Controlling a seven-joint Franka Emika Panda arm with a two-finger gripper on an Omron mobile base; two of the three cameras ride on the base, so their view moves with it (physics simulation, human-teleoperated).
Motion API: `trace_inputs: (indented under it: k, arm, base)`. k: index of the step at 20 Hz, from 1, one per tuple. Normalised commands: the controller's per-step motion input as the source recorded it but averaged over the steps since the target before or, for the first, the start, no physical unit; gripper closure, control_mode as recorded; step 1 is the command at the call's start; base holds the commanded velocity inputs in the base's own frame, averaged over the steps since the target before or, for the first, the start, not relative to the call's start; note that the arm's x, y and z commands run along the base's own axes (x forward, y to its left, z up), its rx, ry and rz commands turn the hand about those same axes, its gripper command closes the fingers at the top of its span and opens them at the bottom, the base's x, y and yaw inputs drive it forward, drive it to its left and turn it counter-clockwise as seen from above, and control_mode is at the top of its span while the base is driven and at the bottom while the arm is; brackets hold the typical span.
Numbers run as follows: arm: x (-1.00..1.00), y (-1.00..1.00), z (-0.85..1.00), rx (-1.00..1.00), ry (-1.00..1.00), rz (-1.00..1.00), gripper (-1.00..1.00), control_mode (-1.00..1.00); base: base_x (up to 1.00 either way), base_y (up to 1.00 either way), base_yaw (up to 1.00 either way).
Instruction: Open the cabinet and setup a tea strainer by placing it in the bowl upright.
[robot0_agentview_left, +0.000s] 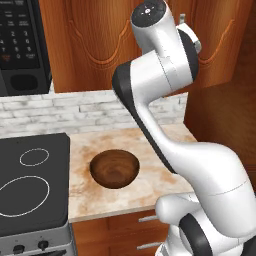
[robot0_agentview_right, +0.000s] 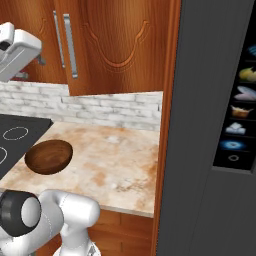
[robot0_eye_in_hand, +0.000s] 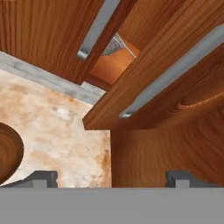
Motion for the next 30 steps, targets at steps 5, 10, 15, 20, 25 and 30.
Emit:
trace_inputs:
  k: [5, 10, 15, 20, 25, 30]
  arm:
    - [0.17, 0.00, -0.14, -0.18, 0.00, 0.24, -1.00, -1.00]
    - [0.29, 0.06, -0.13, -0.18, 0.05, 0.34, -1.00, -1.00]
    - [0.36, 0.02, -0.30, -0.19, 0.11, 0.27, -1.00, -1.00]
    - [0.05, 0.20, -0.17, -0.24, 0.11, 0.01, -1.00, -1.00]
    - [0.07, 0.11, -0.12, -0.23, 0.18, -0.06, -1.00, -1.00]
    - [0.23, 0.00, -0.04, -0.13, 0.19, -0.06, -1.00, -1.00]
  base:
    - [0.00, 0.00, 0.00]
    - [0.00, 0.00, 0.00]
    - [0.00, 0.00, 0.00]
    - [0.00, 0.00, 0.00]
    - [0.00, 0.00, 0.00]
    - [0.00, 0.00, 0.00]
